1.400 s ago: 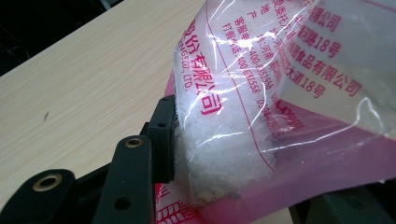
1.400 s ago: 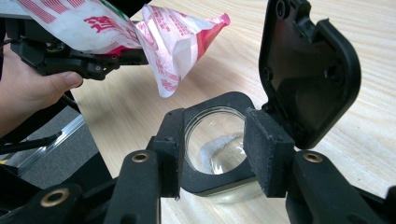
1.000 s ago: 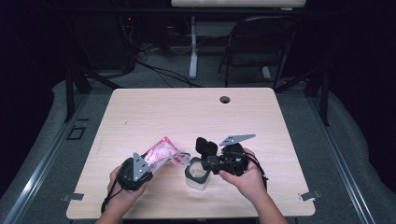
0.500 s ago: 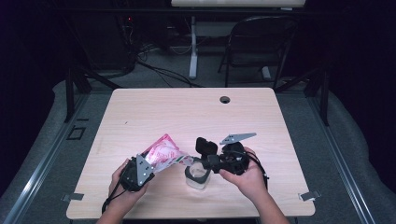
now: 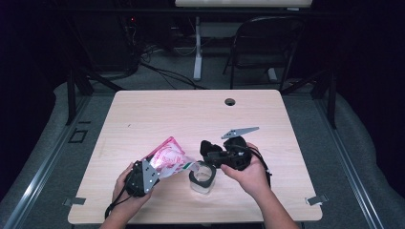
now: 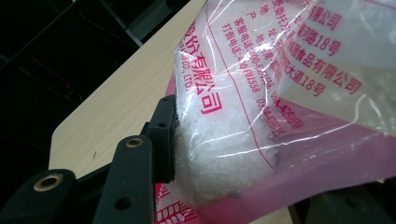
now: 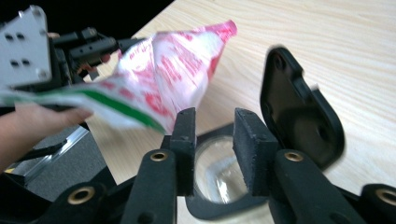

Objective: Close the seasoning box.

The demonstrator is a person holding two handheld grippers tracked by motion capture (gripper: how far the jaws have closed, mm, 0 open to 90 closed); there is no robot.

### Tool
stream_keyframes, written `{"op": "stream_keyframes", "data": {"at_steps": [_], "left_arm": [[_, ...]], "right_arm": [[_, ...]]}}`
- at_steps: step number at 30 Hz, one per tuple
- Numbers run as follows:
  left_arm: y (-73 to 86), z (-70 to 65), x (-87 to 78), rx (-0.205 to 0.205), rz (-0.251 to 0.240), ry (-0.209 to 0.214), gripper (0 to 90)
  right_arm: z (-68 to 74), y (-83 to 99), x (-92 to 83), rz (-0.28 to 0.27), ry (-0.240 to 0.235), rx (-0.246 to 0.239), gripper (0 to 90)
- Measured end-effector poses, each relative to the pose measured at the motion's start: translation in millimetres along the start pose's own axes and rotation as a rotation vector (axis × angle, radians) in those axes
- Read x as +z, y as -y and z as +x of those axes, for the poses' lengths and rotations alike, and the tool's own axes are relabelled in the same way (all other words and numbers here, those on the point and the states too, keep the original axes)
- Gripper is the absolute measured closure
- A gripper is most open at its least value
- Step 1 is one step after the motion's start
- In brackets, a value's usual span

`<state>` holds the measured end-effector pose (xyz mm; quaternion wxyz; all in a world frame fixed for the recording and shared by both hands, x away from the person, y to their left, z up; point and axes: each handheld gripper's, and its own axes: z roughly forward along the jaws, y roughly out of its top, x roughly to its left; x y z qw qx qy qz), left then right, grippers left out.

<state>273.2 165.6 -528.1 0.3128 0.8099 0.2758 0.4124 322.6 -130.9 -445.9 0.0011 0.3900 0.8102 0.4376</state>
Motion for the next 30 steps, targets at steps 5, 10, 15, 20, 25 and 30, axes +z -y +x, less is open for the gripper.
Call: {"op": "stream_keyframes", "data": {"at_steps": [5,10,15,20,25,30], "left_arm": [[0.1,-2.1,-0.2,0.008,-0.003,-0.003,58.5],[0.6,-2.4,0.6,0.012,0.001,-0.012,58.6],[0.7,-1.3,0.7,0.012,0.002,-0.011,58.7],[-1.3,-2.2,0.1,0.022,-0.003,-0.019,58.8],[-3.8,-2.5,0.7,0.023,-0.001,-0.028,58.8],[-4.1,-2.7,1.4,0.032,0.003,-0.034,58.8]], "right_arm": [[6.2,-8.5,8.0,0.002,-0.011,-0.010,66.3],[15.4,-8.2,14.2,0.021,-0.018,-0.042,65.1],[21.0,-6.3,14.8,0.026,-0.023,-0.064,63.6],[25.9,-5.5,15.4,0.028,-0.034,-0.087,62.8],[29.5,-4.6,19.7,0.045,-0.023,-0.106,62.4],[31.2,-3.7,21.7,0.049,-0.015,-0.107,63.1]]}}
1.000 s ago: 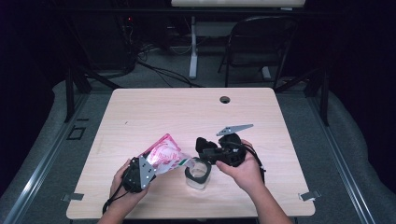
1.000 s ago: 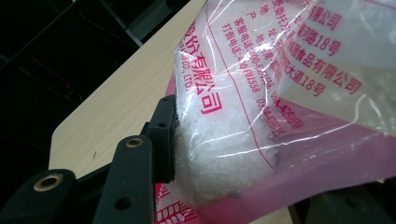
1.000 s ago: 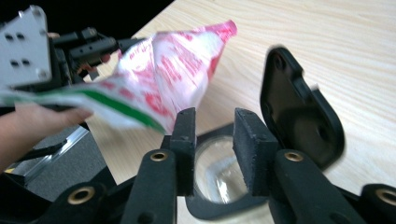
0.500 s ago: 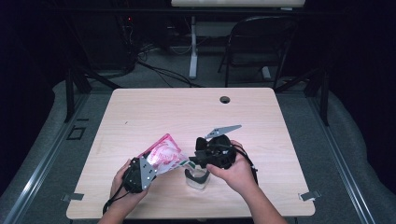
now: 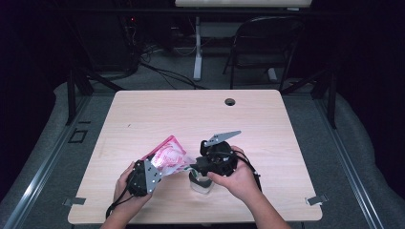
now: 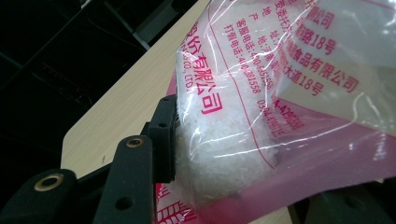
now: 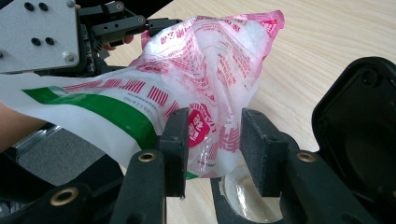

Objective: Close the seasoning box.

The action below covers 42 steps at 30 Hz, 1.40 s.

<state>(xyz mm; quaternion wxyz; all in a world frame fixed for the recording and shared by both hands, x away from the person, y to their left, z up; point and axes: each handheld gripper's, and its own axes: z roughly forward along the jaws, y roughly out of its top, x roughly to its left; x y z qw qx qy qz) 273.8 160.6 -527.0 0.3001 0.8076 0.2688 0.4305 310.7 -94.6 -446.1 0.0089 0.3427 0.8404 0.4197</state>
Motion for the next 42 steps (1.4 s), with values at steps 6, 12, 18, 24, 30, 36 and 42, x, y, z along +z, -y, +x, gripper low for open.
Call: {"op": "stream_keyframes", "data": {"at_steps": [6,12,18,24,30,36,42], "left_arm": [[0.0,-0.2,0.4,0.010,0.002,-0.007,58.9],[0.0,-0.2,0.9,0.012,0.007,-0.017,58.9],[-1.1,-1.5,1.8,0.024,0.012,-0.028,58.9],[-3.0,-1.1,2.0,0.038,0.014,-0.032,58.9],[-4.1,-0.8,2.7,0.057,0.013,-0.042,59.1],[-5.8,-0.6,1.5,0.089,0.009,-0.056,59.2],[-8.4,-2.3,-0.1,0.135,0.000,-0.087,59.4]], "right_arm": [[0.6,1.8,0.4,0.007,0.004,0.003,64.5],[2.9,6.4,-1.7,0.010,-0.001,0.017,66.1],[3.3,7.5,0.7,0.027,-0.014,0.036,75.9],[1.8,6.3,2.4,0.038,-0.006,0.028,88.6],[2.7,5.7,2.8,0.041,0.013,0.016,90.0],[6.2,5.0,1.6,0.042,0.028,-0.009,90.0],[4.9,6.3,-0.6,0.035,0.028,-0.006,90.0]]}}
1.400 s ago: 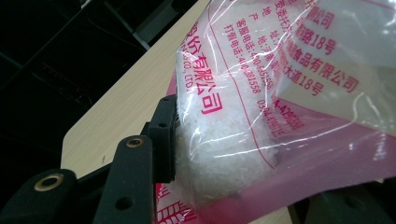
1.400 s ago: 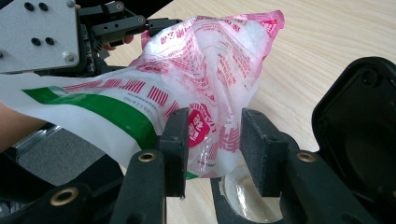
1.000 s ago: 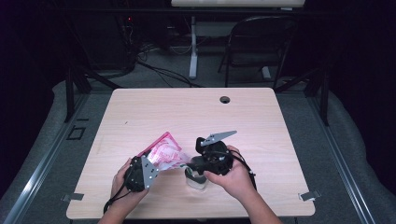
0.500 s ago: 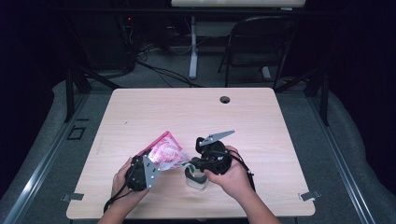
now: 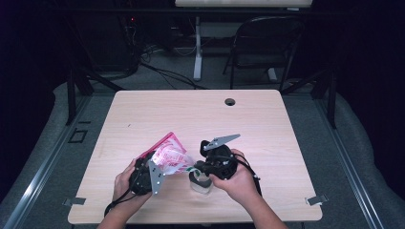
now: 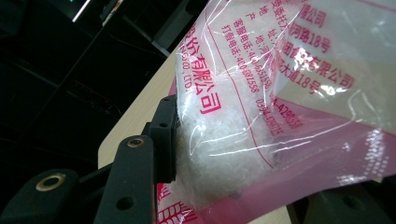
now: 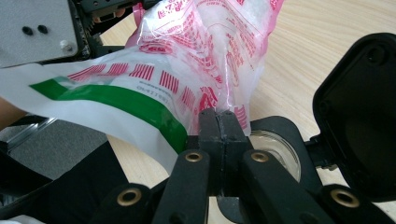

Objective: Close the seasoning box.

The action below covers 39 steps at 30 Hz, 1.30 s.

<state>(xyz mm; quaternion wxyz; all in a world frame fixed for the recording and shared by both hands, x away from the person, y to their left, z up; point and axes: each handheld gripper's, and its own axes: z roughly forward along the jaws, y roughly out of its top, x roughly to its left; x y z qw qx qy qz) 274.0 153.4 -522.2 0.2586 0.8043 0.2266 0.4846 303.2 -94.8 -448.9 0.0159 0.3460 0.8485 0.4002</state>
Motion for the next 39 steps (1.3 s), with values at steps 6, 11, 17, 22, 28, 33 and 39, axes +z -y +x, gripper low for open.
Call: {"op": "stream_keyframes", "data": {"at_steps": [6,11,17,22,28,33,39], "left_arm": [[-3.4,-1.3,-0.8,0.032,0.001,-0.013,59.6],[-5.0,-2.6,-0.3,0.046,-0.005,-0.023,59.6],[-6.6,-4.3,0.0,0.060,-0.008,-0.026,59.6],[-7.3,-6.4,-0.3,0.086,-0.012,-0.042,59.6],[-7.6,-8.6,-1.3,0.107,-0.018,-0.059,59.7],[-7.5,-10.2,-1.6,0.128,-0.022,-0.072,59.7],[-8.0,-11.3,-2.2,0.146,-0.022,-0.081,59.7]], "right_arm": [[-2.2,2.5,-2.2,-0.009,-0.001,0.010,90.0],[-4.1,4.7,-3.5,-0.009,0.000,0.013,90.0],[-5.9,8.4,-4.0,-0.012,-0.003,0.017,90.0],[-6.7,12.4,-3.5,-0.018,-0.001,0.026,90.0],[-7.5,15.6,-3.4,-0.025,-0.002,0.032,90.0],[-8.3,17.7,-2.7,-0.020,-0.006,0.031,90.0],[-9.1,19.7,-1.8,-0.018,-0.005,0.034,90.0]]}}
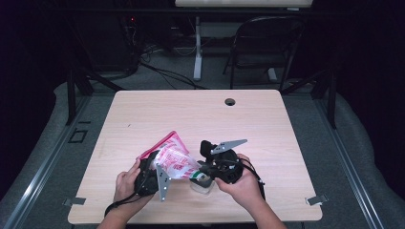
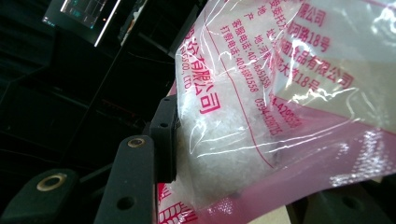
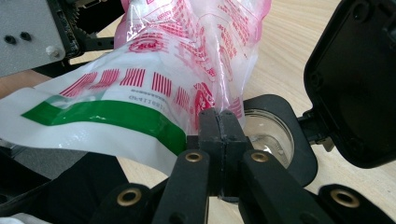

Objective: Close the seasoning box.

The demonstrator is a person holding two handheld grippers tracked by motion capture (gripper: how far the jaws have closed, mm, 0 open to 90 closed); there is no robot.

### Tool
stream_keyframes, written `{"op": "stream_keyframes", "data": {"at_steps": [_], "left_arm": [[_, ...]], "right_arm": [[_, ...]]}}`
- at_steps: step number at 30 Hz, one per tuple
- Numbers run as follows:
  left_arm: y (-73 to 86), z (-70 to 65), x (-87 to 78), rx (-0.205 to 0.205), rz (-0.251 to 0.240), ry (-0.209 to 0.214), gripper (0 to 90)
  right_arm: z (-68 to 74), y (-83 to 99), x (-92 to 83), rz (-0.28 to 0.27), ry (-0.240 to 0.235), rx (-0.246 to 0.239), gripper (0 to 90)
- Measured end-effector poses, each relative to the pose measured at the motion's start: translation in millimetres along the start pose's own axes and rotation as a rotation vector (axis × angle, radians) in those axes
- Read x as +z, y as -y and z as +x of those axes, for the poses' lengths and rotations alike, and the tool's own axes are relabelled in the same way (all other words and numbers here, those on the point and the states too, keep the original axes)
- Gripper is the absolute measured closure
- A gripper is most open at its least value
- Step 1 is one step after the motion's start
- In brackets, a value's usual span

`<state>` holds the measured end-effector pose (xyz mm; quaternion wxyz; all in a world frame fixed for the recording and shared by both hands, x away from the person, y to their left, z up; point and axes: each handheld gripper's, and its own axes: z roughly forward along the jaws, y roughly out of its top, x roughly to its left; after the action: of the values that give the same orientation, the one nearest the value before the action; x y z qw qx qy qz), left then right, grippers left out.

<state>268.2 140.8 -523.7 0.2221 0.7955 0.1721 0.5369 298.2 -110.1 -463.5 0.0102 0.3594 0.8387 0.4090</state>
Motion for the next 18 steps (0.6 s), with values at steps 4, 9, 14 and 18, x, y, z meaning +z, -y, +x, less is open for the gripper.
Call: {"op": "stream_keyframes", "data": {"at_steps": [4,9,14,18], "left_arm": [[-0.6,0.0,-0.5,0.009,-0.003,-0.005,59.8],[-1.4,-0.2,-1.1,0.037,0.001,-0.017,59.8],[-2.3,-0.6,-1.9,0.069,0.004,-0.028,59.9],[-2.3,-0.1,-2.1,0.072,0.006,-0.025,60.0]], "right_arm": [[-0.4,0.7,-0.2,0.001,0.000,0.003,90.0],[-1.2,1.0,0.2,0.005,0.000,0.004,90.0],[-1.9,2.4,1.1,0.007,0.002,0.011,90.0],[-2.6,2.8,1.0,0.005,-0.004,0.011,90.0]]}}
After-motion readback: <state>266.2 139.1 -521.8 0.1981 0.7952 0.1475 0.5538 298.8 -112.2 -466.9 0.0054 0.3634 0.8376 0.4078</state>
